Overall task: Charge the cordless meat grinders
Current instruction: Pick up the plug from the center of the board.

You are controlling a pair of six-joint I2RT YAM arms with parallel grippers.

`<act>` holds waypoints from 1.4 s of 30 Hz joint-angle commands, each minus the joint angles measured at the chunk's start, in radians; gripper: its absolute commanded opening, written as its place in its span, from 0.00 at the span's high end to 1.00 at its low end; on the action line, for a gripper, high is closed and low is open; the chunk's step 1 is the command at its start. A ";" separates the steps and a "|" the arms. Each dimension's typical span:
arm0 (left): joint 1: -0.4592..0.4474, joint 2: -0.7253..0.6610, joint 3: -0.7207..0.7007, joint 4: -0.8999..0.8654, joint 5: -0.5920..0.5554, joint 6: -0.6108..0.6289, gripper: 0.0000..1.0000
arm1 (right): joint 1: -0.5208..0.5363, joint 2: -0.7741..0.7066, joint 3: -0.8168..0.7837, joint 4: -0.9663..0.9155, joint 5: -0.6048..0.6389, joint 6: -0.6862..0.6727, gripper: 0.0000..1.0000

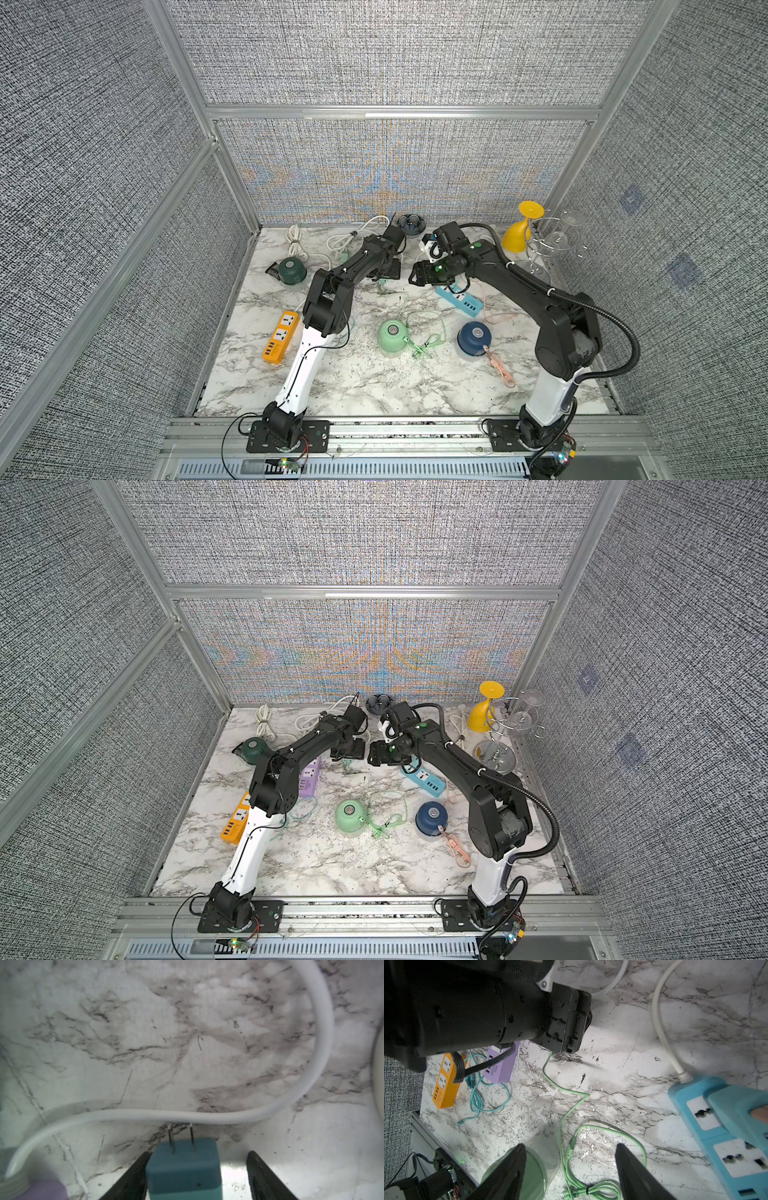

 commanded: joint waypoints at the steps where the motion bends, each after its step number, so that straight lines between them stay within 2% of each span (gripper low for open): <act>1: 0.000 0.010 -0.009 -0.074 -0.013 -0.007 0.28 | 0.001 -0.006 -0.006 0.014 -0.011 -0.002 0.29; 9: 0.004 0.050 0.056 -0.079 -0.023 -0.015 0.37 | 0.002 -0.027 -0.032 0.021 -0.021 0.008 0.29; 16: 0.010 0.041 0.047 -0.084 -0.035 -0.027 0.44 | 0.001 -0.048 -0.053 0.026 -0.018 0.010 0.29; 18: 0.012 0.039 0.047 -0.083 -0.030 -0.030 0.49 | 0.002 -0.051 -0.055 0.028 -0.020 0.012 0.29; 23: 0.021 -0.005 0.037 -0.091 0.032 -0.050 0.74 | 0.002 -0.071 -0.076 0.049 -0.030 0.005 0.29; 25: 0.027 -0.073 -0.005 -0.063 0.053 -0.057 0.83 | 0.002 -0.095 -0.092 0.074 -0.037 -0.004 0.29; 29: 0.050 -0.231 -0.085 0.002 0.098 -0.088 0.91 | 0.001 -0.148 -0.120 0.155 -0.066 -0.028 0.29; 34: 0.096 -0.444 -0.169 0.103 0.226 -0.163 0.99 | -0.007 -0.249 -0.186 0.376 -0.120 -0.015 0.16; 37: 0.120 -0.567 -0.241 0.182 0.316 -0.236 1.00 | -0.019 -0.290 -0.217 0.527 -0.175 0.028 0.09; 42: 0.151 -0.748 -0.430 0.371 0.407 -0.422 1.00 | -0.010 -0.285 -0.211 0.699 -0.255 0.070 0.07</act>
